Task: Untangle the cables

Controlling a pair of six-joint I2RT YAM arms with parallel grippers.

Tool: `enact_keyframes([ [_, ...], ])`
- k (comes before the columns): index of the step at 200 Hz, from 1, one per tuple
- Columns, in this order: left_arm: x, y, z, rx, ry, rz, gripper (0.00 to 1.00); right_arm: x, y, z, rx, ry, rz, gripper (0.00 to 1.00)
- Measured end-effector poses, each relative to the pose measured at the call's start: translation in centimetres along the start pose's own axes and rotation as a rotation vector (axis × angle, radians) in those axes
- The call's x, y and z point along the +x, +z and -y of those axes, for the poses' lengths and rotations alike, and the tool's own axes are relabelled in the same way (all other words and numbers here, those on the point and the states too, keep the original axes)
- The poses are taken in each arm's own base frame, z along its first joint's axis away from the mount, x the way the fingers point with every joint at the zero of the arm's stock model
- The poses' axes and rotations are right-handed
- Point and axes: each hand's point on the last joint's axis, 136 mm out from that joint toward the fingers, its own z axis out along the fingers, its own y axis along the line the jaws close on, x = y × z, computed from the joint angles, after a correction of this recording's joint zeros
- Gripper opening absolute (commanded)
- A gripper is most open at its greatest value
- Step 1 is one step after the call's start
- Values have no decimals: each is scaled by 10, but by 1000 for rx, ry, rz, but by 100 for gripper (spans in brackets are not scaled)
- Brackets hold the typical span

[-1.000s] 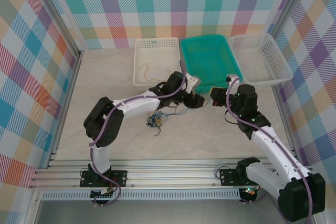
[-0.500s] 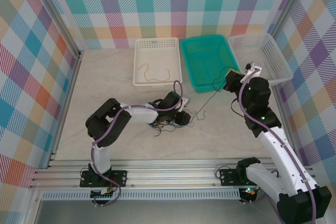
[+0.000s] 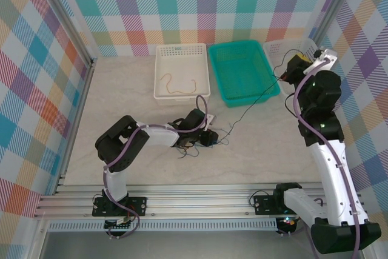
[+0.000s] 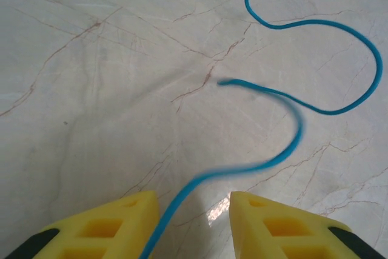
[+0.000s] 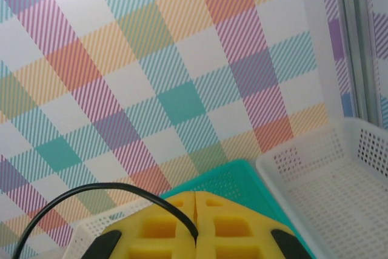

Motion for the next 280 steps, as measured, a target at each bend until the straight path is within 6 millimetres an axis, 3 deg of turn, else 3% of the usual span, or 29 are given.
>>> enact_keyframes([
  [53,6,-14,-17,-21,-47,18,40,-41,-2,9,71,-85,92,0],
  [92,14,-32,-38,-76,-85,32,40,-60,5,22,127,-112,125,0],
  [113,16,-36,-42,-86,-106,37,42,-63,12,20,110,-120,117,0],
  [149,16,-38,-42,-88,-117,35,47,-64,44,-2,5,-123,63,0],
  [181,14,-40,-40,-82,-142,28,61,-61,69,-20,-87,-125,10,0],
  [213,9,-52,-40,-84,-196,31,78,-59,92,-25,-111,-128,-16,0],
  [249,-10,-72,-30,-59,-194,94,81,-55,128,-31,-146,-128,-45,0],
  [280,-18,-81,-26,-55,-203,120,91,-34,163,-30,-165,-121,-113,0],
])
